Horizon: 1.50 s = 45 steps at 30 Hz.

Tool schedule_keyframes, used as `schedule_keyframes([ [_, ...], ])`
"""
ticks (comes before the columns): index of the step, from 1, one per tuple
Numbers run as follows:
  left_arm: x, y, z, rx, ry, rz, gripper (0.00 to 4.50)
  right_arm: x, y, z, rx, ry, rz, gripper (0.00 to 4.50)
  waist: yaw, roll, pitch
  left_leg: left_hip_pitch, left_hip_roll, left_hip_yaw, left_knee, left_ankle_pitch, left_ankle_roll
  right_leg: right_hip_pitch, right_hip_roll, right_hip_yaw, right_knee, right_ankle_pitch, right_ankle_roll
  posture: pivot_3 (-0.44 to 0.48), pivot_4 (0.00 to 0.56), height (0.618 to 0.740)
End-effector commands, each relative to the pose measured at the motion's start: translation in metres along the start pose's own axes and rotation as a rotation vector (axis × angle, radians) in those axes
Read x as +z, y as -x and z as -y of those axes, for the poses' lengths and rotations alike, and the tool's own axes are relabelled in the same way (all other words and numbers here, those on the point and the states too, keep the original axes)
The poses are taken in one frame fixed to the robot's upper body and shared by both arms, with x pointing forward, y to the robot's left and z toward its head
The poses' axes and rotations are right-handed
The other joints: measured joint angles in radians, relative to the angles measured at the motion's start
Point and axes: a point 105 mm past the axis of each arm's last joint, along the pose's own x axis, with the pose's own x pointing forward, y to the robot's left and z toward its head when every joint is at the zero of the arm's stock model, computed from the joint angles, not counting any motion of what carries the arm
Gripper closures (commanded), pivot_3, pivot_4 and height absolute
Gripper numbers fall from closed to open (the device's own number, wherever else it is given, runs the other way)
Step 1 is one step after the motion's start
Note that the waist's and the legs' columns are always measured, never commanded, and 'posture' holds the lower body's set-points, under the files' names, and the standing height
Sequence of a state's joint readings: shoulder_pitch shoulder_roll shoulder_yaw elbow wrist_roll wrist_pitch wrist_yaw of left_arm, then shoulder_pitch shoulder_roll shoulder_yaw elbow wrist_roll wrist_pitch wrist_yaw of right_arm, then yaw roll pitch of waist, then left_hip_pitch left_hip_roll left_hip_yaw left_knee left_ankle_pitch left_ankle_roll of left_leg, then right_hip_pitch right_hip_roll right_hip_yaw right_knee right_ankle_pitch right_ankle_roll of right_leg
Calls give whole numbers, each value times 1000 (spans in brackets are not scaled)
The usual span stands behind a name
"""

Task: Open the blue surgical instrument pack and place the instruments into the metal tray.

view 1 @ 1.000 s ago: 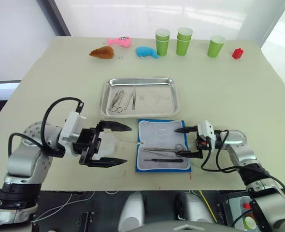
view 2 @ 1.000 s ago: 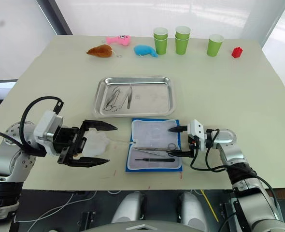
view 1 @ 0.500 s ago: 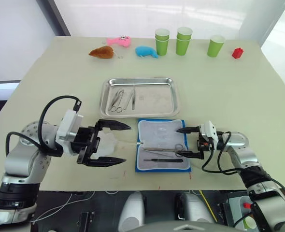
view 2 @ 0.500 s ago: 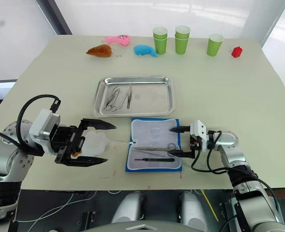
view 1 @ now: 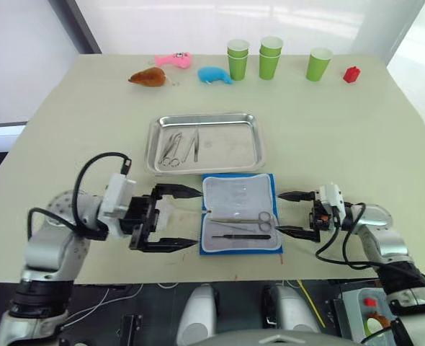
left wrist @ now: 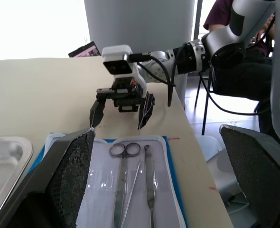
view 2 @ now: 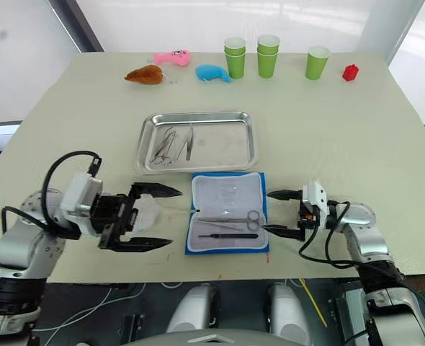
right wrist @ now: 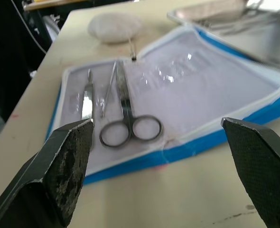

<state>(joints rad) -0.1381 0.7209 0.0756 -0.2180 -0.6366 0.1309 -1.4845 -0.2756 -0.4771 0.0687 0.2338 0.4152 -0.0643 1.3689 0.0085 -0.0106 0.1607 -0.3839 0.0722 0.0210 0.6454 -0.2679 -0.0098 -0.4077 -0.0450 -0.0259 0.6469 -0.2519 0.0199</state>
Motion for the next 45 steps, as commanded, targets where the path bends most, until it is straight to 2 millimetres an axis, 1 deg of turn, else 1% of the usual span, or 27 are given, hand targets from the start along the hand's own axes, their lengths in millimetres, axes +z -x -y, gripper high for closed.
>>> schedule_keyframes([
  [1, -15, -6, 0, 21, -8, -5, 23, 22, 8, -6, 19, 48, 33, 0, 3, 1, 0, 0, 0, 0, 1, 0, 0, 0, 0, 0, 1, 0, 0, 0, 150, 740],
  [3, -23, -8, -1, 39, 1, 0, 23, 30, 14, -9, 24, 70, 26, 0, 4, 1, 1, 0, 0, 0, 2, 0, 0, 0, 0, 0, 2, 0, 0, 0, 150, 740],
  [8, -39, -9, 3, 47, 18, -6, 23, 47, 29, -13, 27, 104, 7, 0, 4, -1, 2, -1, 0, 0, 6, 0, 0, -2, 0, 1, 6, 0, 0, 0, 150, 740],
  [12, -44, -8, 3, 44, 14, -14, 23, 63, 39, -14, 41, 130, -6, 0, 4, -2, 3, 0, 0, 0, 6, 0, 0, -2, 0, 1, 9, 0, 0, 0, 150, 740],
  [18, -48, -6, -4, 50, -10, -33, 23, 75, 49, -14, 56, 150, -24, 0, 4, -2, 4, 0, 0, 0, 7, 0, 0, -2, 0, 2, 11, 0, 0, 0, 150, 740],
  [21, -52, -7, -8, 50, -17, -46, 23, 82, 49, -16, 68, 156, -19, 0, 4, -2, 4, 0, 0, 0, 8, 0, 0, -2, 0, 2, 11, 0, 0, 0, 150, 740],
  [25, -63, -5, -14, 32, -10, -91, 23, 90, 43, -19, 80, 169, 1, 0, 4, -2, 4, 0, 0, 0, 8, 0, 0, -2, 0, 2, 11, 0, 0, 0, 150, 740],
  [29, -73, -1, -21, -17, 4, -131, 23, 92, 38, -19, 83, 173, 17, 0, 4, -2, 4, 0, 0, 0, 8, 0, 0, -2, 1, 2, 12, 0, 0, 0, 150, 740],
  [32, -82, -2, -25, -41, 10, -151, 23, 94, 35, -18, 74, 165, 43, 0, 5, -2, 4, 0, 0, 0, 8, 0, 0, -2, 1, 2, 12, 0, 0, 0, 150, 740],
  [37, -96, -7, -24, -95, 20, -193, 23, 90, 36, -20, 73, 154, 34, 0, 6, -2, 4, 0, 0, 0, 9, 0, 0, -2, 1, 2, 14, 0, 0, 0, 150, 740],
  [45, -106, -14, -19, -138, 30, -193, 23, 91, 35, -22, 65, 155, 38, 0, 7, -1, 3, 2, 0, 0, 10, 1, 1, -2, 1, 2, 16, 0, 0, 0, 150, 740],
])
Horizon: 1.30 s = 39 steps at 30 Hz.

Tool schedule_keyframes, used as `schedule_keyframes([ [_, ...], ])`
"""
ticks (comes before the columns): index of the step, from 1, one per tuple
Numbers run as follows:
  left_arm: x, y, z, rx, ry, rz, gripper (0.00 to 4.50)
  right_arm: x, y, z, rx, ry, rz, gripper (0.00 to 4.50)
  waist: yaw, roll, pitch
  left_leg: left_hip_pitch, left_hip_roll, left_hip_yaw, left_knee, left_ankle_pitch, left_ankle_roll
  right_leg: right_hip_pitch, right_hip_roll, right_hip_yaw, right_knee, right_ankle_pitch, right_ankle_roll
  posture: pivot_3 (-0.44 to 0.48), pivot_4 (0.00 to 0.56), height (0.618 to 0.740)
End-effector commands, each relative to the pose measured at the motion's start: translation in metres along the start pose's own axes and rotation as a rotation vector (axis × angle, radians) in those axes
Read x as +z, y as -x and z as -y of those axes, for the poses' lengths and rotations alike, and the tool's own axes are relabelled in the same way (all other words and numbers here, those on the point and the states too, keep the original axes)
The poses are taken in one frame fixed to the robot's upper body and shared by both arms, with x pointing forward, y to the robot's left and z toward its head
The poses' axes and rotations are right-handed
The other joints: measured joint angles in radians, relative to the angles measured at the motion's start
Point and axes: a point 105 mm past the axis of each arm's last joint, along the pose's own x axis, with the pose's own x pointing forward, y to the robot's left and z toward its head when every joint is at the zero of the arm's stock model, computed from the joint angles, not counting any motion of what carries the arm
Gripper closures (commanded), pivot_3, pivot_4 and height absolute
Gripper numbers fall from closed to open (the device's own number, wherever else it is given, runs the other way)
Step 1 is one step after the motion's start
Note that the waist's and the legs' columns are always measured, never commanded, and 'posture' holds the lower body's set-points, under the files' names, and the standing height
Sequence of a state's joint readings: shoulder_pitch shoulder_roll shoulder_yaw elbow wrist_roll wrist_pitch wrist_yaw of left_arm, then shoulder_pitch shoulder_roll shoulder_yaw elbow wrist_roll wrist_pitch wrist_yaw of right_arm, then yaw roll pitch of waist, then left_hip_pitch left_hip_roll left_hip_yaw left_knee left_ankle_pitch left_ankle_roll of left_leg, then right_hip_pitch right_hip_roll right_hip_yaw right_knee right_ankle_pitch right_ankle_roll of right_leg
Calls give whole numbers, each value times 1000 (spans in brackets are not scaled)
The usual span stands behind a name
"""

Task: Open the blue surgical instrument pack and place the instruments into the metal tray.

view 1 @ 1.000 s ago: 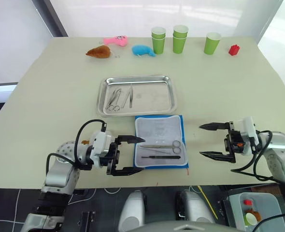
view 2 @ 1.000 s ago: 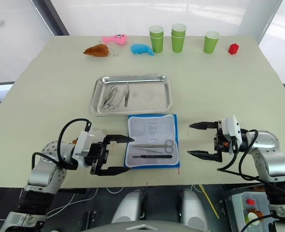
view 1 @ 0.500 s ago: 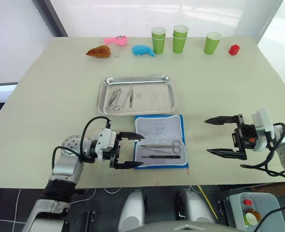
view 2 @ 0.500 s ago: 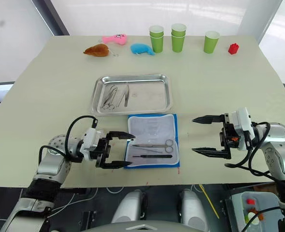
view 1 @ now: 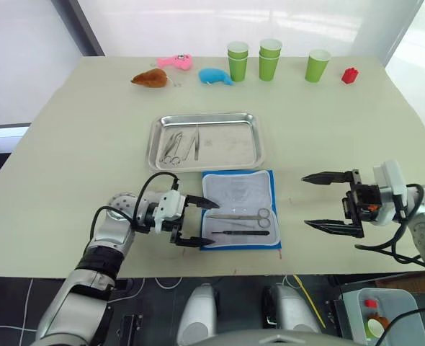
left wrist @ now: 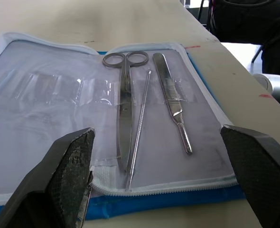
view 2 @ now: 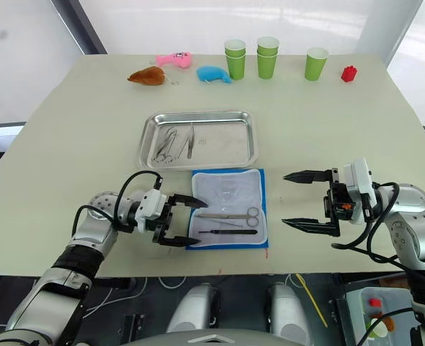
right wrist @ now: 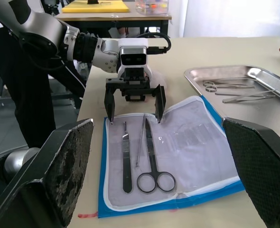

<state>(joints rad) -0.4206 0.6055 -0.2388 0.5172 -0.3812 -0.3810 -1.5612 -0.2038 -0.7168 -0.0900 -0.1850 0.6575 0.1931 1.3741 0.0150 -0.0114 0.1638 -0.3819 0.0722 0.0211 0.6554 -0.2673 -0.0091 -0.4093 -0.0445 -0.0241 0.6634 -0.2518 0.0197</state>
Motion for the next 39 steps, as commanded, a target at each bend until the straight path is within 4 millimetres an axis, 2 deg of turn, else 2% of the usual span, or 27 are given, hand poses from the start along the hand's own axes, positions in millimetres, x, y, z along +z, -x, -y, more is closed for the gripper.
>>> schedule_keyframes([
  [1, -12, -7, 12, -77, 39, -6, 23, 10, 0, -2, 2, 43, 17, 0, 0, 1, 0, 0, 0, 0, 0, 0, 0, 0, 0, 0, 0, 0, 0, 0, 150, 740],
  [11, -35, -17, 25, -112, 127, -47, 23, 14, -4, -3, 14, 53, 18, 0, 2, 14, -9, 1, -1, 0, 2, 0, 0, 2, 0, 1, 0, 0, 0, 0, 150, 740],
  [19, -43, -21, 37, -156, 180, -76, 23, 20, -1, -4, 36, 52, -1, 0, 1, 18, -14, 2, -1, 0, 2, 0, 0, 3, 0, 2, 0, 0, 0, 0, 150, 740],
  [26, -44, -22, 40, -167, 188, -77, 23, 23, 0, -1, 29, 55, -17, 0, -1, 20, -19, 2, -1, 0, 2, 0, 0, 3, 1, 4, -1, 0, 1, 0, 150, 740],
  [34, -48, -21, 45, -172, 230, -88, 23, 10, -15, 5, -15, 88, -110, 0, -2, 21, -22, 3, -1, 0, 2, 0, 0, 3, 2, 5, -1, 0, 1, 0, 150, 740],
  [39, -51, -23, 50, -180, 258, -92, 23, -2, -34, 12, -51, 93, -195, 0, -4, 21, -25, 3, -1, 0, 2, 0, 0, 3, 6, 10, -1, -1, 1, 0, 150, 740],
])
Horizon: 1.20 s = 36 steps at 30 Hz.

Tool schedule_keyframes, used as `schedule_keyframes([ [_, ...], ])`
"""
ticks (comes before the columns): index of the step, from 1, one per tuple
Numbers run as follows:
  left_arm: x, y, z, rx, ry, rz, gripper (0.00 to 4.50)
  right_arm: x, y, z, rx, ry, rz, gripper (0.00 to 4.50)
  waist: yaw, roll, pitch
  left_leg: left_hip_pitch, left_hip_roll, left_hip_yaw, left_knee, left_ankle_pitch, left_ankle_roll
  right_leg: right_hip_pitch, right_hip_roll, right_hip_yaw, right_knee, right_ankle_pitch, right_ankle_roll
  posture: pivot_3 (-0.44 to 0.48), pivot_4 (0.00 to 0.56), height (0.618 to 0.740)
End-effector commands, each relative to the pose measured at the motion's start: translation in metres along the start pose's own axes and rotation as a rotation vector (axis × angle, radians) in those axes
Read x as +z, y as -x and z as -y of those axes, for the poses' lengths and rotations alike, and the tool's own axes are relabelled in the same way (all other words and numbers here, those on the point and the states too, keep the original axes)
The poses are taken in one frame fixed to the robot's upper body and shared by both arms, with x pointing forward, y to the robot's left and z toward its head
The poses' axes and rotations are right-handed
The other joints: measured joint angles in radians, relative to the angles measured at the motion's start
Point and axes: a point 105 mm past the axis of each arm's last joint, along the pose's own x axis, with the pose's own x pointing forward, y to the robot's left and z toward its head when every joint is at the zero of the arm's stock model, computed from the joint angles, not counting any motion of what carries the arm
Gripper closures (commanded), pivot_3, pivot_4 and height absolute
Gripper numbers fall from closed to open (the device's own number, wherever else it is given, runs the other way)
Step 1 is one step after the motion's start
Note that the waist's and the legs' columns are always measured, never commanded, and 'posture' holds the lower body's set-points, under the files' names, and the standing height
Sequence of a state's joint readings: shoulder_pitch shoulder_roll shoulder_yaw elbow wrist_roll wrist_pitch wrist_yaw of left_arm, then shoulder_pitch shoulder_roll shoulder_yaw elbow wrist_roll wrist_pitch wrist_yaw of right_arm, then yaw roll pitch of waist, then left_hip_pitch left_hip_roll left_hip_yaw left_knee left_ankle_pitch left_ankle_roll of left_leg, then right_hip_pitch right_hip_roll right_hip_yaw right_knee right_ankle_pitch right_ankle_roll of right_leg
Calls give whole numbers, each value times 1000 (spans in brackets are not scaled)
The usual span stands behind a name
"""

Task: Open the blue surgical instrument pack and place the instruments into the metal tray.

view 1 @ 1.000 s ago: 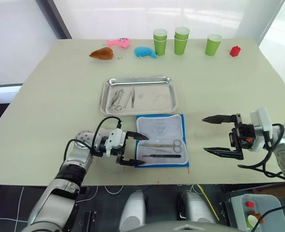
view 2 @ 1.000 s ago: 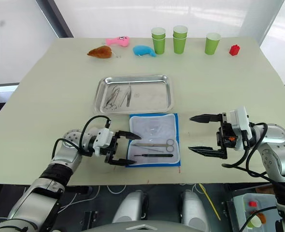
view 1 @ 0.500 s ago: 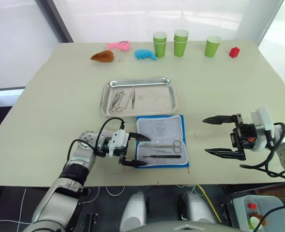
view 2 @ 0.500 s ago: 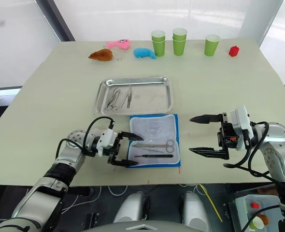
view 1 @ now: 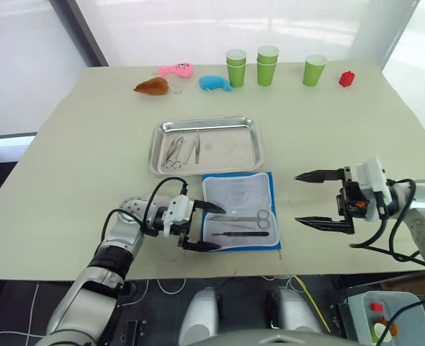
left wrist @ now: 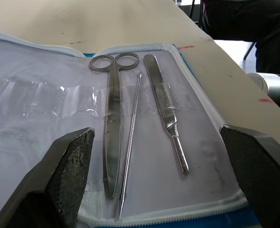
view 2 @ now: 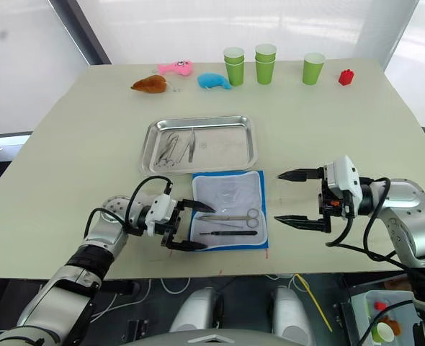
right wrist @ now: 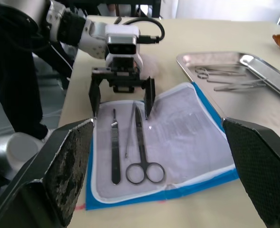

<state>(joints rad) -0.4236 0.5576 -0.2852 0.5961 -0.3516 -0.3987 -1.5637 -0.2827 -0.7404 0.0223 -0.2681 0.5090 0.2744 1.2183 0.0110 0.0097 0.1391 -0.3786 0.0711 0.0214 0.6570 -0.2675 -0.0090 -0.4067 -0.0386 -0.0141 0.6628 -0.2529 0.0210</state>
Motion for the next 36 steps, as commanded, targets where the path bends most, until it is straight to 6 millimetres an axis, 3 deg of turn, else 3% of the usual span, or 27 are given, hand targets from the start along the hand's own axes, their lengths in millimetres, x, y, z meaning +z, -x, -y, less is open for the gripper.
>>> schedule_keyframes([
  [1, -38, -9, 39, -137, 198, -91, 23, 2, -13, 1, -17, 45, -43, 0, 0, 0, -1, 0, 0, 0, 0, 0, 0, 0, 1, 1, 0, 0, 0, 0, 150, 740],
  [12, -43, -14, 47, -120, 238, -88, 23, -32, -53, 11, -48, 33, -235, 0, -3, 1, -5, 0, 0, 1, 0, 0, 0, 0, 8, 13, -1, 0, -1, 0, 150, 740],
  [25, -46, -16, 38, -15, 254, -82, 23, -37, -73, 9, -13, 36, -286, 0, -5, 6, -12, 0, 0, 2, 0, 0, 0, -1, 10, 17, -1, -1, 0, 0, 150, 740],
  [31, -48, -18, 40, -22, 265, -91, 23, -47, -77, 13, -33, 54, -357, 0, -5, 8, -13, 0, 0, 2, -1, 0, 0, -1, 22, 34, -1, -1, 0, 0, 150, 740],
  [36, -49, -18, 41, -20, 272, -95, 23, -53, -80, 16, -47, 76, -405, 0, -5, 9, -14, 0, 0, 2, -1, 0, 0, -1, 23, 36, -1, -1, 0, 0, 150, 740],
])
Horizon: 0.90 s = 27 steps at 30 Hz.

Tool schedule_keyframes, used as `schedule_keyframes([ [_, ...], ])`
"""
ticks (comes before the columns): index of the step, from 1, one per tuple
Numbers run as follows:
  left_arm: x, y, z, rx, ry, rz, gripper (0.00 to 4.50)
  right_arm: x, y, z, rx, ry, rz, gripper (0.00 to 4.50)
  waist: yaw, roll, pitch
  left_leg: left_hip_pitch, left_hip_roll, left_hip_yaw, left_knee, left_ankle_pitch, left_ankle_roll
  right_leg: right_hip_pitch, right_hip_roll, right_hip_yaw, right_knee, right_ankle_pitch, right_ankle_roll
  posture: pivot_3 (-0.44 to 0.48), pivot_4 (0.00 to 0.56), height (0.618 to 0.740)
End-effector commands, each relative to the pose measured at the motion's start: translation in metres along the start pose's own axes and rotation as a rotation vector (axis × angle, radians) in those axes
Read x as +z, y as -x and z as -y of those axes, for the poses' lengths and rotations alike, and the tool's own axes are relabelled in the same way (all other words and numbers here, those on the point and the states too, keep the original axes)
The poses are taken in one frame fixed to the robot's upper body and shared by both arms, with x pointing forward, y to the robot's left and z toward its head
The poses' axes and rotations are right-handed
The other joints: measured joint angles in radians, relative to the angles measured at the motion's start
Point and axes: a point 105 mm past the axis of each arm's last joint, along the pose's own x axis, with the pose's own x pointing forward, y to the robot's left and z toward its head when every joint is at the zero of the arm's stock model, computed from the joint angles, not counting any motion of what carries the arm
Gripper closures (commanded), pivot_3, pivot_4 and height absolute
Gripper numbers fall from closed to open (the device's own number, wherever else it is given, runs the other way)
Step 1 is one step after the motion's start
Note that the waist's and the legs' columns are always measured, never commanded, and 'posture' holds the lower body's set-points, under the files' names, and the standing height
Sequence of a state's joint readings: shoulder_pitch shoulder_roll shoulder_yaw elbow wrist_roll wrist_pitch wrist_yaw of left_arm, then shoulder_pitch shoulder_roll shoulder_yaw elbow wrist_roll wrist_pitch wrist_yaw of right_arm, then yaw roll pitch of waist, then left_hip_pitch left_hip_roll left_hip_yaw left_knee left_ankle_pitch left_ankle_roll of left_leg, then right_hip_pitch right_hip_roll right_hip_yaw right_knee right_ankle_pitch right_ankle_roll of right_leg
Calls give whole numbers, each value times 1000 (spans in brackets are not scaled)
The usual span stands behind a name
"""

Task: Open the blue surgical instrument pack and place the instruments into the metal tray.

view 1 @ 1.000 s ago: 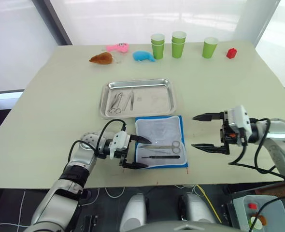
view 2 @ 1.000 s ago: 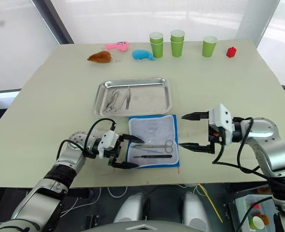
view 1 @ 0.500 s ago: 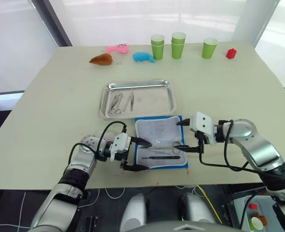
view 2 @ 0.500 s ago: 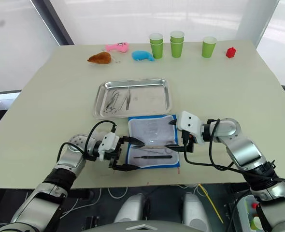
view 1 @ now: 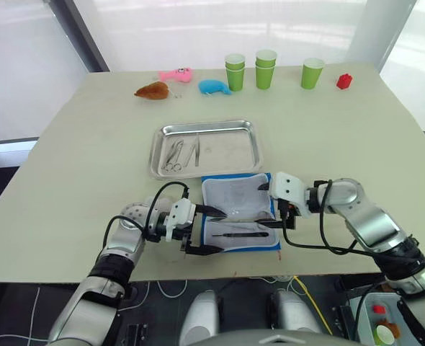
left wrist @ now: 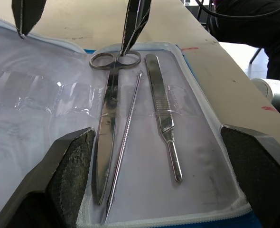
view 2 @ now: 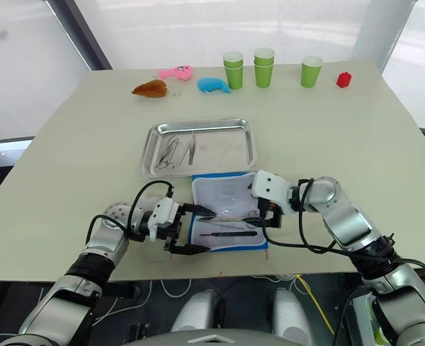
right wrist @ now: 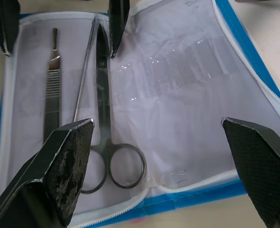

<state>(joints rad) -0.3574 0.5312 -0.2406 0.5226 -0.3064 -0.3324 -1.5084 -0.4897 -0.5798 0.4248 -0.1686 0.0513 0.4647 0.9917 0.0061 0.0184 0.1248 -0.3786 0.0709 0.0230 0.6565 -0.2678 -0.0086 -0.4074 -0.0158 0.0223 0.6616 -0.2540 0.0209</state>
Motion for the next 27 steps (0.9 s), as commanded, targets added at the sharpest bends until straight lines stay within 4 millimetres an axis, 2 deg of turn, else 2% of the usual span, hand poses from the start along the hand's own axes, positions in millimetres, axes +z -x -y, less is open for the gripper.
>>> schedule_keyframes([
  [1, -46, -10, 35, -68, 222, -108, 23, 5, -2, 7, -27, 37, -14, 0, 0, 0, 0, 0, 0, 0, 0, 0, 0, 0, 0, 1, 0, 0, 0, 0, 150, 740],
  [4, -46, -9, 35, -67, 225, -111, 23, 5, -6, 6, -14, 32, -18, 0, -1, 0, 0, 0, 0, 0, 0, 0, 0, 0, 0, 1, 0, 0, -1, 0, 150, 740],
  [11, -47, -8, 34, -52, 237, -112, 23, -11, -13, -4, 38, 19, -90, 0, -2, 0, -5, 0, 0, 0, 0, 0, 0, 0, 0, 1, 0, -3, -2, 0, 150, 740],
  [20, -49, -8, 36, -45, 264, -118, 23, -19, -16, -12, 77, -7, -123, 0, -7, -2, -12, 0, 0, 0, -1, 0, 0, 0, 0, 1, 0, -3, -2, 0, 150, 740],
  [23, -49, -8, 37, -47, 267, -118, 0, -21, -16, -13, 82, -18, -135, 641, -7, -2, -13, 0, 0, 0, -1, 0, 0, 0, 0, 1, 0, -3, -2, 0, 150, 740],
  [25, -49, -9, 37, -46, 268, -119, 0, -22, -16, -14, 89, -23, -139, 1593, -8, -2, -13, 1, 0, 0, -1, 0, 0, 0, 0, 1, 0, -3, -2, 0, 150, 740],
  [27, -49, -8, 37, -44, 269, -119, 0, -21, -16, -15, 93, -22, -139, 2296, -9, -3, -14, 1, 0, 0, -1, 0, 0, 0, 0, 1, 0, -3, -2, 0, 150, 740],
])
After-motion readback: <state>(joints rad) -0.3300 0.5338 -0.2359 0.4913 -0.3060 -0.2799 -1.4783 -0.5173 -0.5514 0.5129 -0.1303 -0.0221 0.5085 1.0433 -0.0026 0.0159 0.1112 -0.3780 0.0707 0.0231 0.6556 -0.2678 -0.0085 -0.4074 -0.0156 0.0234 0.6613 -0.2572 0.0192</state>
